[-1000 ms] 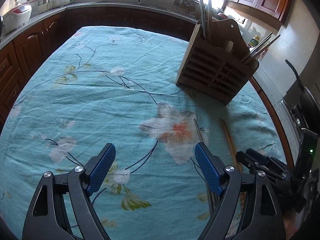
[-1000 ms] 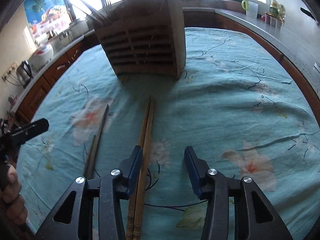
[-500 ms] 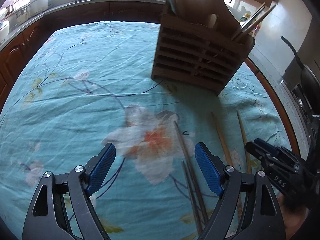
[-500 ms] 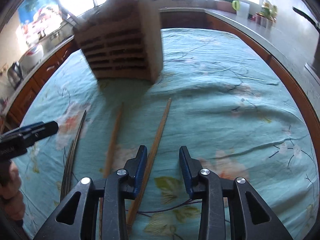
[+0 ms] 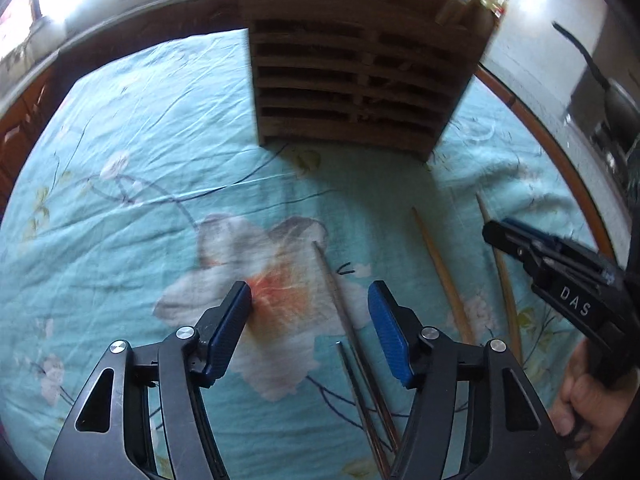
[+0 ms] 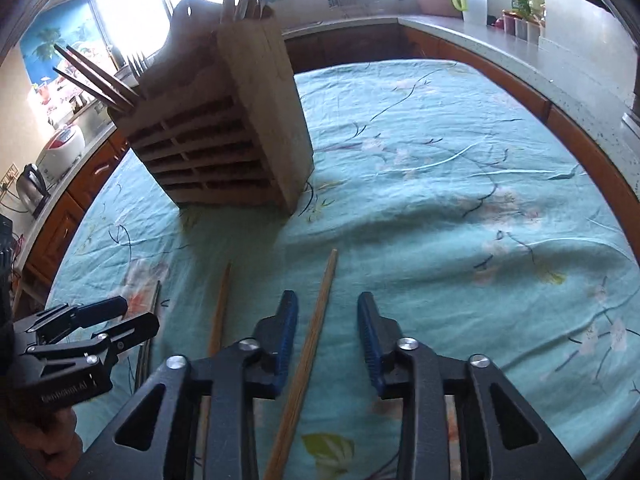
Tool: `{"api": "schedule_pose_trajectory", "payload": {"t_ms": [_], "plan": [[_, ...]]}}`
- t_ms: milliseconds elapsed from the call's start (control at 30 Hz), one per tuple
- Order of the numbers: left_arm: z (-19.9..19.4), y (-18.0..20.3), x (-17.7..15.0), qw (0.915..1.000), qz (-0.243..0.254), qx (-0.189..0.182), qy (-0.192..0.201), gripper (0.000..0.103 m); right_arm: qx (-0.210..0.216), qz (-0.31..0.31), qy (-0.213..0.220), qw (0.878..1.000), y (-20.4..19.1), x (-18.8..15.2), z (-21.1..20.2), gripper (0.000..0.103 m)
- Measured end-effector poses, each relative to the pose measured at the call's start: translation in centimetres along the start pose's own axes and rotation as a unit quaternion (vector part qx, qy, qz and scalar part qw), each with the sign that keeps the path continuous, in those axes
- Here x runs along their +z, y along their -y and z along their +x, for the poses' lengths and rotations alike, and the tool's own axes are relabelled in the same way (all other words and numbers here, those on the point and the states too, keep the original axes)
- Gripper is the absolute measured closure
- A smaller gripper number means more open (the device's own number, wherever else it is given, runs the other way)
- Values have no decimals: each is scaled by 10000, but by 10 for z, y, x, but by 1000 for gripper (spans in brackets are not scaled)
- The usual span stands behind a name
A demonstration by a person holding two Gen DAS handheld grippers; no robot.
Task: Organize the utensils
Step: 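Grasp a thin metal chopstick with the left gripper while the right gripper grasps a wooden one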
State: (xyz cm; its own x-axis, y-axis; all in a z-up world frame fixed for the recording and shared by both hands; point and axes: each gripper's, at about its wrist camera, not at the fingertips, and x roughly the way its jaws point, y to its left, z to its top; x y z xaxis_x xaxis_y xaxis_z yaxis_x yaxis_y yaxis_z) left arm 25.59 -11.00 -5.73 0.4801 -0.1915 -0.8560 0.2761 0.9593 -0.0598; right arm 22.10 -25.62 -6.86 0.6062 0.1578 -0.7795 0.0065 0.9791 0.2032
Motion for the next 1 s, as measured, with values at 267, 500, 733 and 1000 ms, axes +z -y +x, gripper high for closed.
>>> {"api": "schedule_pose_trajectory", "payload": {"t_ms": [267,500,733,1000], "plan": [[-2,3,-1,9994,169,-289,-64,45,203,-119,-75,9997,4,-11,-11,89],[8,19,10,9995,302,-7,-52,54,234,166,-8,9996,11,0,-2,85],[15,32,15,9988,481,-57,98,92,210,92,73,9997,4,7,6,85],[6,9,9,9982,37,-582,111,97,265,136,34,9996,5,6,5,96]]}}
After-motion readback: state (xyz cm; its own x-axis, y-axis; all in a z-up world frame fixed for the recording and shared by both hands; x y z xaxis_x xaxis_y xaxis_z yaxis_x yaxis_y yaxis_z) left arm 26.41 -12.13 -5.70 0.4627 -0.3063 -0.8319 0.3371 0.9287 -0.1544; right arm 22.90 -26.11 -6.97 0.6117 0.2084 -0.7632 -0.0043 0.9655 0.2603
